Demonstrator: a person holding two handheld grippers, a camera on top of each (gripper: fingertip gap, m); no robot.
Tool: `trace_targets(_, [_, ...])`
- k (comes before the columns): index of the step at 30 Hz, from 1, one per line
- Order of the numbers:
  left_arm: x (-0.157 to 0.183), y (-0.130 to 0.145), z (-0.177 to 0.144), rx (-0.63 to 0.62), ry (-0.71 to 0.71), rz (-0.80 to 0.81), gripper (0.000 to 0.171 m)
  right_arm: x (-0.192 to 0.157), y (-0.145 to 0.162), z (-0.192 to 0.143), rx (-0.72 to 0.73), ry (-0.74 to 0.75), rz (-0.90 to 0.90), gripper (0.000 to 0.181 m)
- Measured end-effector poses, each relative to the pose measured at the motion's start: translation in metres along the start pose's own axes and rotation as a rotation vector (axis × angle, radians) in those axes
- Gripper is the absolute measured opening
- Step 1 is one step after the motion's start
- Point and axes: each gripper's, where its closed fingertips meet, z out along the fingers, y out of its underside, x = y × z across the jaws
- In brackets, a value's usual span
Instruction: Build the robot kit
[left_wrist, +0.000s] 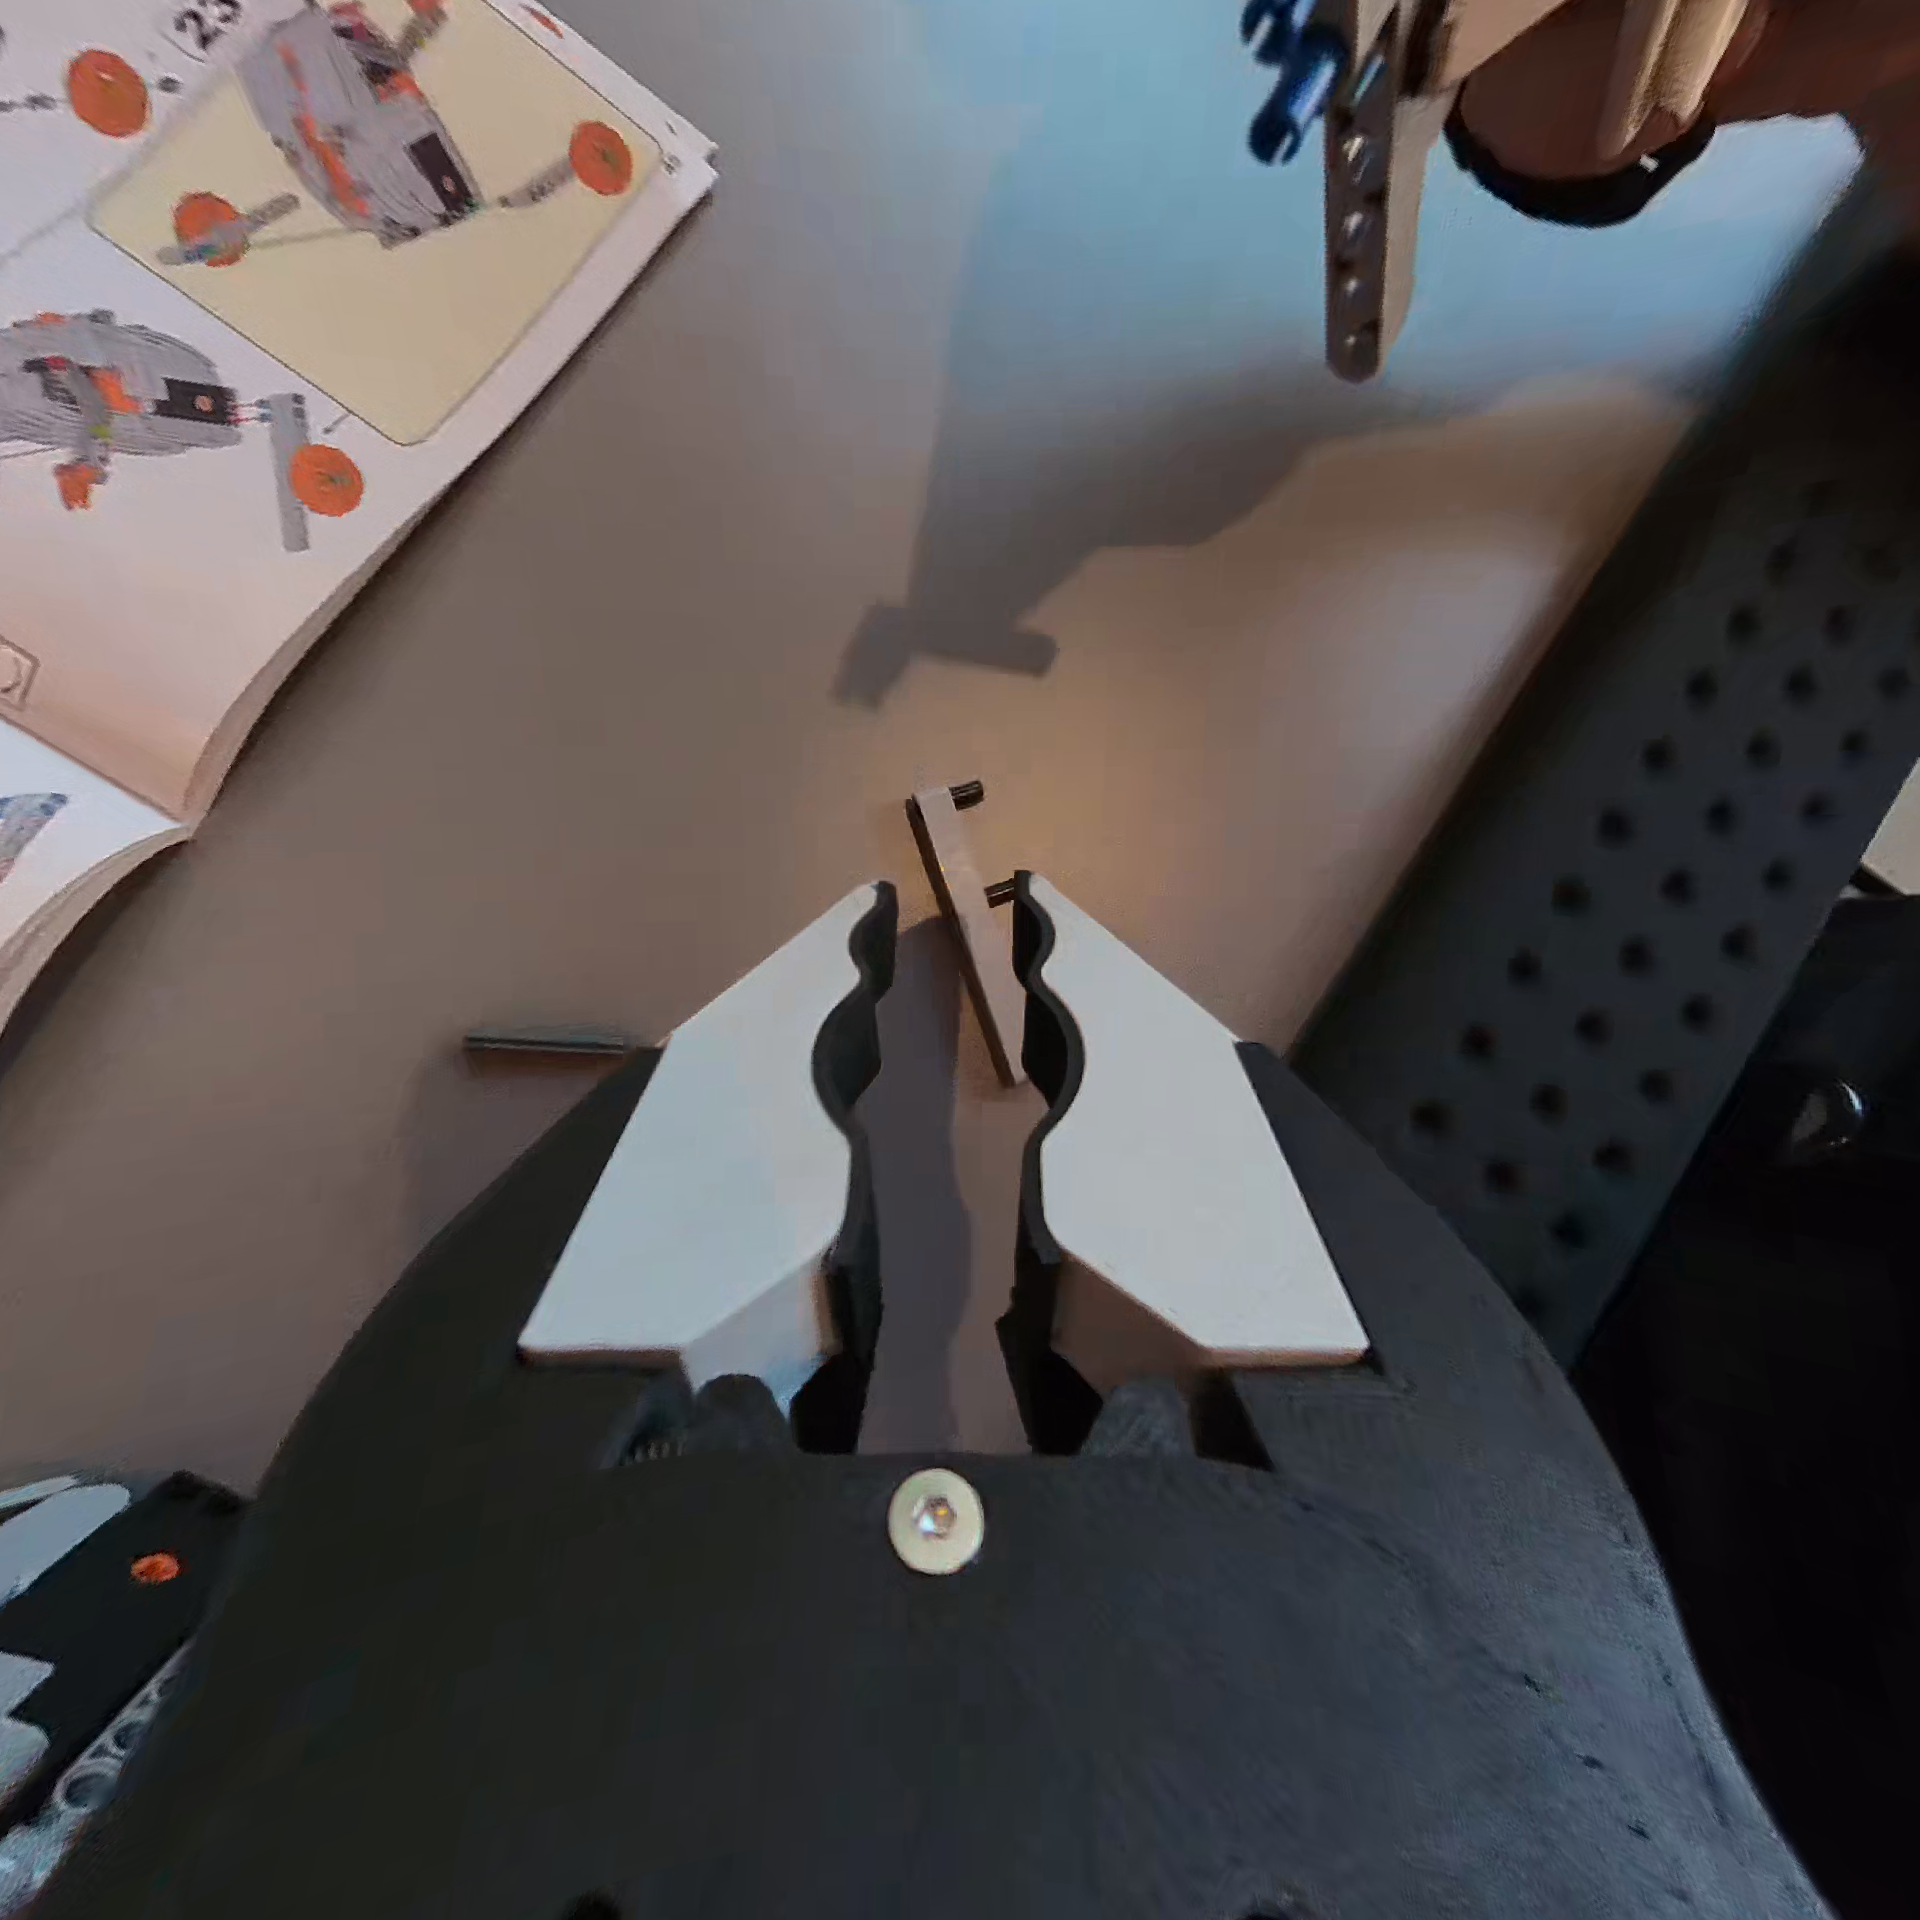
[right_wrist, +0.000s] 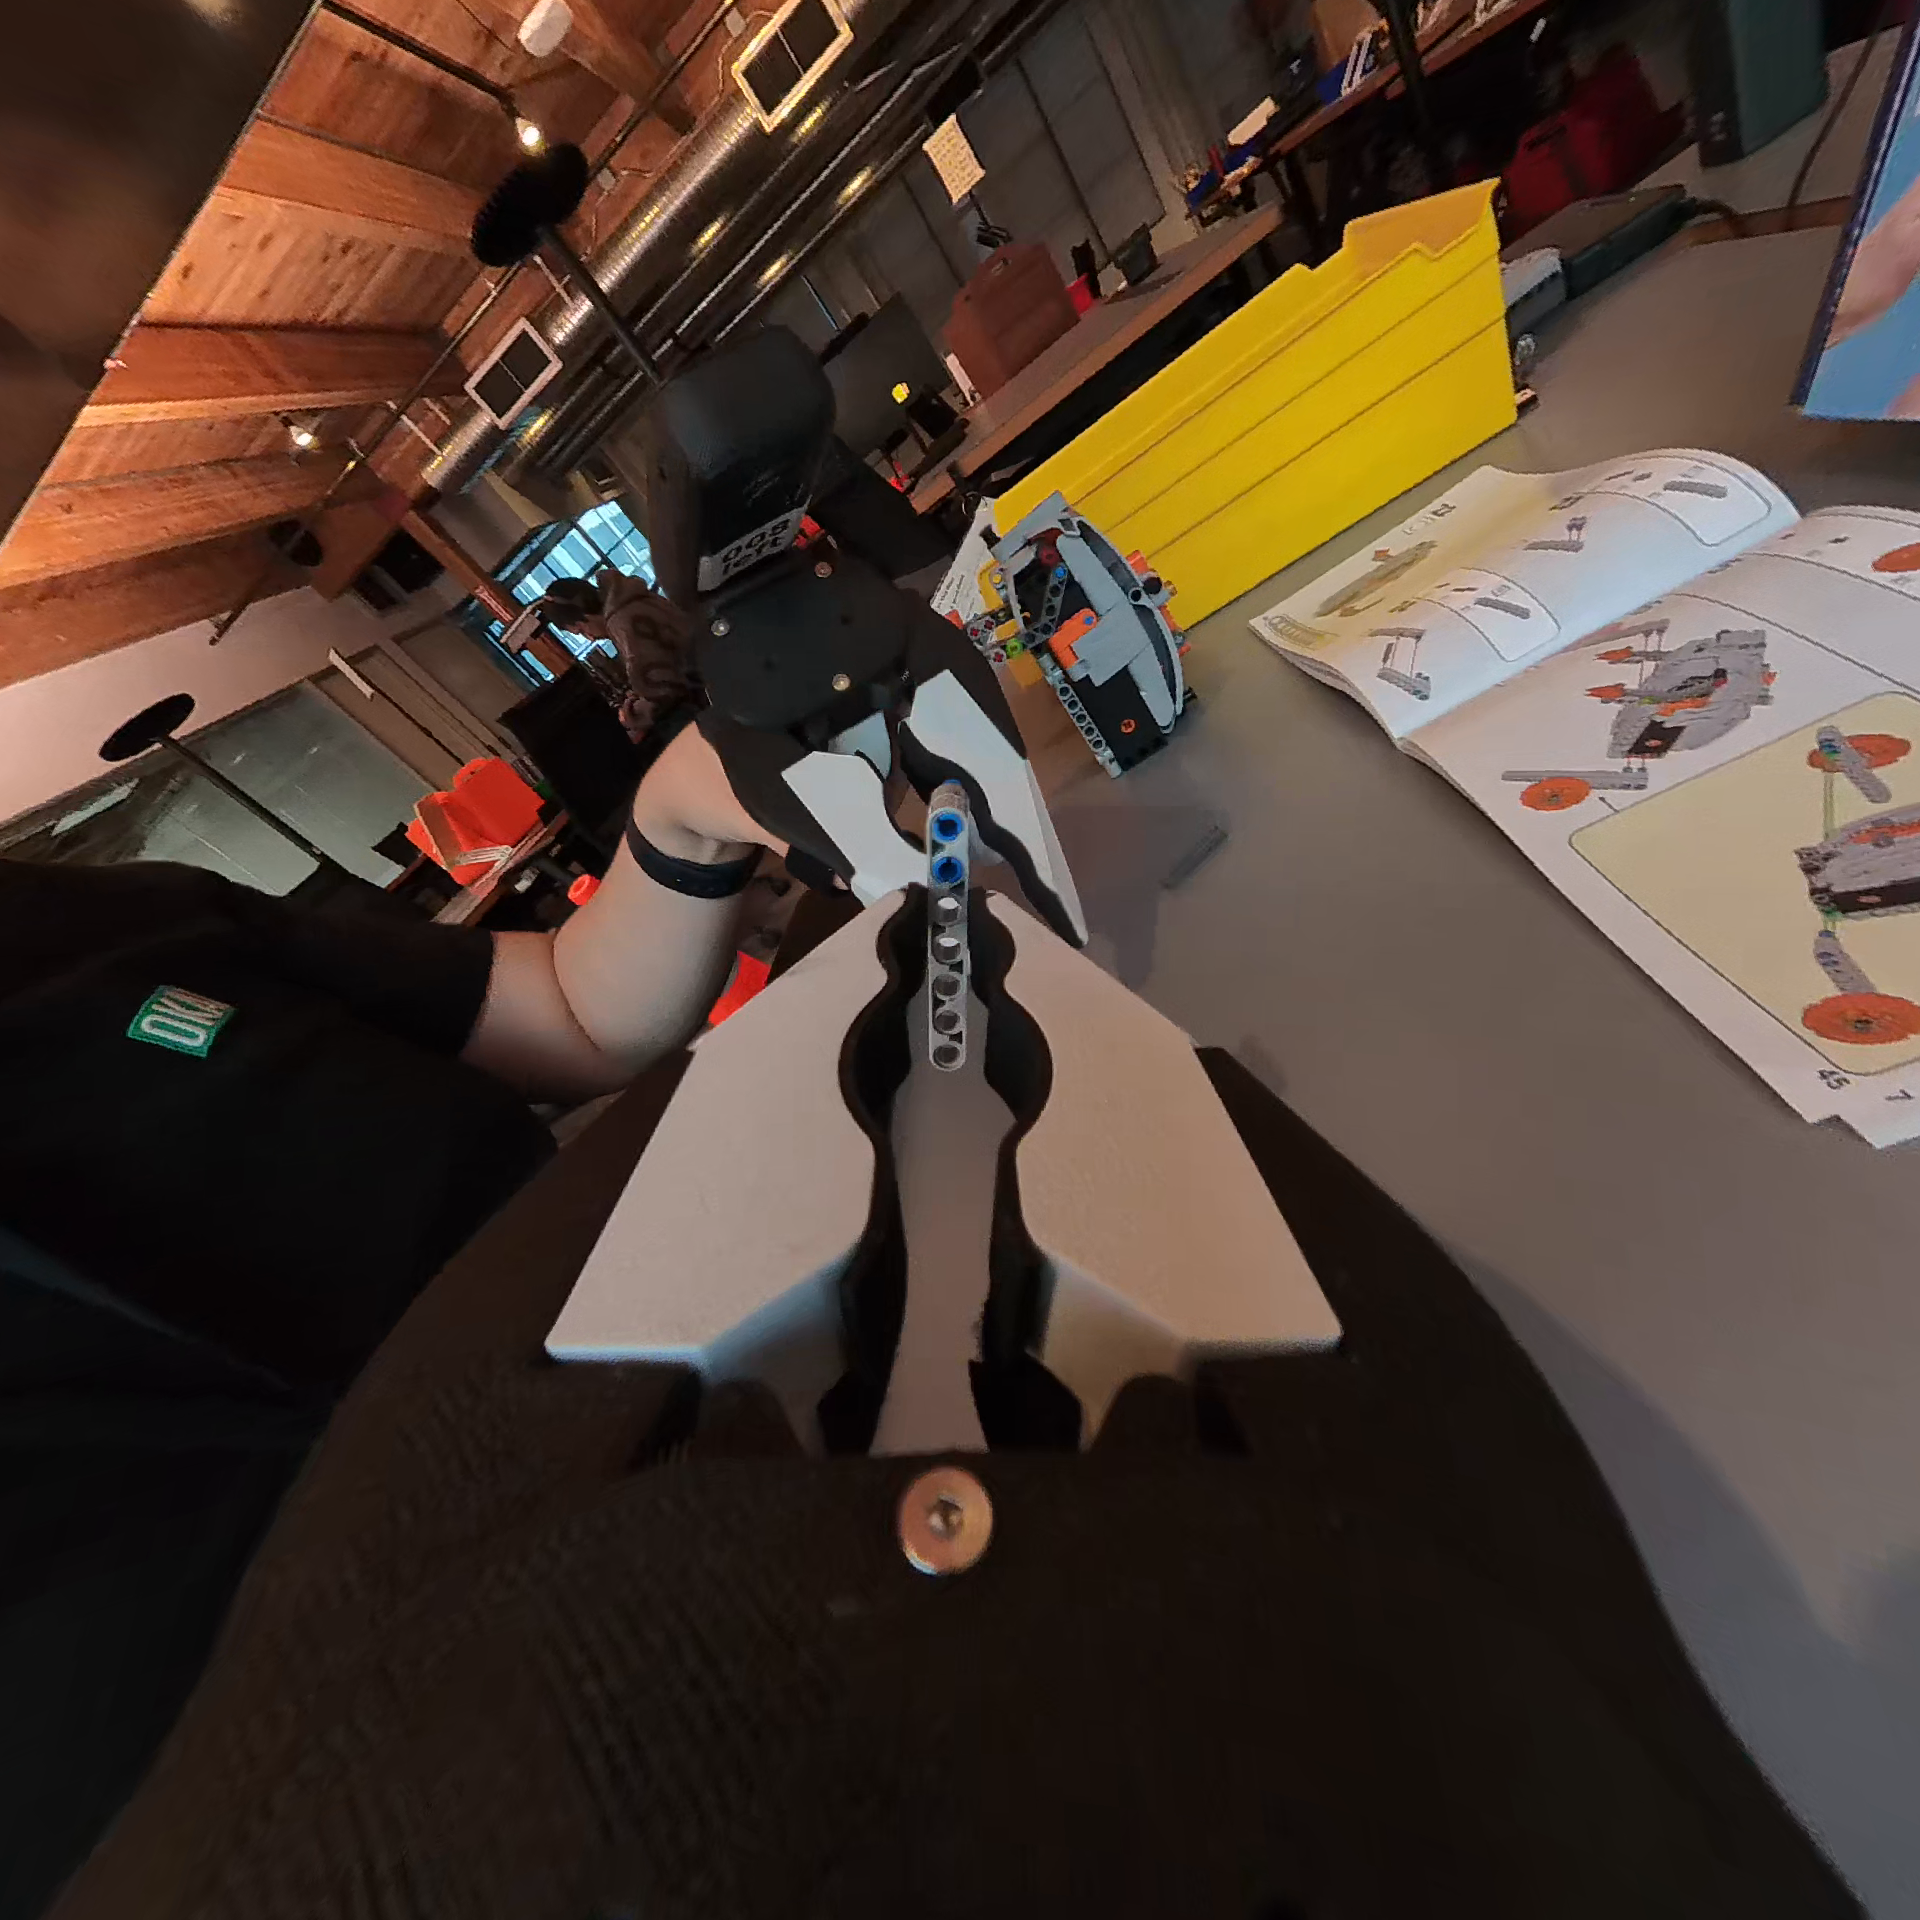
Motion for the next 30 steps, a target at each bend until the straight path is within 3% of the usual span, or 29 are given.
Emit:
trace_targets(6, [0.004,0.006,0.021,-0.174,0.027,-0.076,0.019,0.000,0.004,-0.002,-0.026,0.018,-0.022,0.005])
trace_targets(12, [0.008,0.012,0.012,-0.132,-0.011,-0.060,0.026,0.000,0.005,-0.004,-0.042,0.029,-0.034,0.005])
trace_targets(15, [0.002,0.027,0.017,-0.216,-0.038,-0.029,0.031,0.000,0.007,-0.003,-0.053,0.020,-0.022,0.005])
trace_targets(19, [-0.001,0.032,0.020,-0.271,-0.097,0.038,0.024,0.003,0.013,-0.002,-0.081,0.036,-0.029,0.005])
trace_targets(22, [0.000,0.033,0.021,-0.254,-0.140,0.101,0.027,0.003,0.013,-0.003,-0.084,0.048,-0.040,0.005])
trace_targets(24, [0.005,0.034,0.022,-0.235,-0.154,0.137,0.009,0.004,0.014,-0.003,-0.091,0.054,-0.042,0.005])
trace_targets(30, [0.007,0.037,0.018,-0.127,-0.166,0.058,0.005,0.010,0.021,-0.001,-0.118,0.086,0.004,0.005])
